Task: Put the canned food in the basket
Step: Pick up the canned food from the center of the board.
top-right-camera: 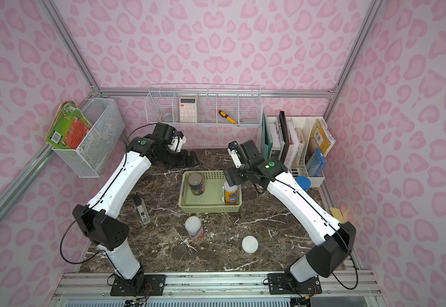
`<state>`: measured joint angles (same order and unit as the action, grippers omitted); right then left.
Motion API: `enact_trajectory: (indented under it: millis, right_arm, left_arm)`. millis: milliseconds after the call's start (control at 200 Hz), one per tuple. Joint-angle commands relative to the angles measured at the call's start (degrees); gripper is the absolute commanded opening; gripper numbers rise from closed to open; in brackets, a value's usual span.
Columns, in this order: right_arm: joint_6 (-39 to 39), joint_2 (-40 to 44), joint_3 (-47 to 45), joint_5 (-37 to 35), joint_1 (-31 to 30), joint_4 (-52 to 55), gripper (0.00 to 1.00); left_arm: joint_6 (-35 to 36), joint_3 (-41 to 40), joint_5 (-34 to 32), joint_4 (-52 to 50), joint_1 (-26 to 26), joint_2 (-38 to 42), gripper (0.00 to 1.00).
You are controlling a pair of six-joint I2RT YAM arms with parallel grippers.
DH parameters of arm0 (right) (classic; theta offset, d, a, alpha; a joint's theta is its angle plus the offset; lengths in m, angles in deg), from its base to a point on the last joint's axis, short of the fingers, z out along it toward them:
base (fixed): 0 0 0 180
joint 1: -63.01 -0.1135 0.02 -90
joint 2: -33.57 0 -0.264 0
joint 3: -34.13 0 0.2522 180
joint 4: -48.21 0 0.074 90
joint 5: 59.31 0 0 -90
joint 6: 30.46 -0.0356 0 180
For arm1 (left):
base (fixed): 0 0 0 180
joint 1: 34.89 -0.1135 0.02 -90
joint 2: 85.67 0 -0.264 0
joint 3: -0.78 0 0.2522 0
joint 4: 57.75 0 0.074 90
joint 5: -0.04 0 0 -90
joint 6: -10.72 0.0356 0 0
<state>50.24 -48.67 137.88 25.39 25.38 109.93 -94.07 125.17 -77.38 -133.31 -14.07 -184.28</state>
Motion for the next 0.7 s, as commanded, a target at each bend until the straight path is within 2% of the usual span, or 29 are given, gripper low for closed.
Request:
enact_trajectory:
  millis: [0,175,290,350,445,696]
  right_arm:
    - [-4.3,6.5,-5.1,1.7,-1.0,1.3,0.92]
    - [-9.1,13.6,-11.5,1.7,-5.9,6.2,0.92]
    - [-11.8,15.0,-14.6,1.7,-10.1,9.9,0.92]
    - [-12.9,15.5,-16.4,1.8,-11.3,11.8,0.92]
    - [-15.0,16.2,-20.3,2.3,-12.6,14.3,0.92]
    - [-18.6,20.0,-31.2,6.9,-12.9,10.2,0.92]
  left_arm:
    - [4.2,-4.7,-2.8,-8.8,2.2,4.8,0.99]
    - [3.8,-18.0,-2.1,-14.8,6.0,12.4,0.99]
    - [3.5,-22.3,-2.4,-14.9,7.2,14.2,0.99]
    - [3.2,-22.7,-0.5,-14.4,7.7,14.0,0.99]
    - [2.7,-22.0,-1.1,-14.3,10.1,11.9,0.99]
    - [2.4,-22.2,-1.1,-14.5,12.6,5.1,0.99]
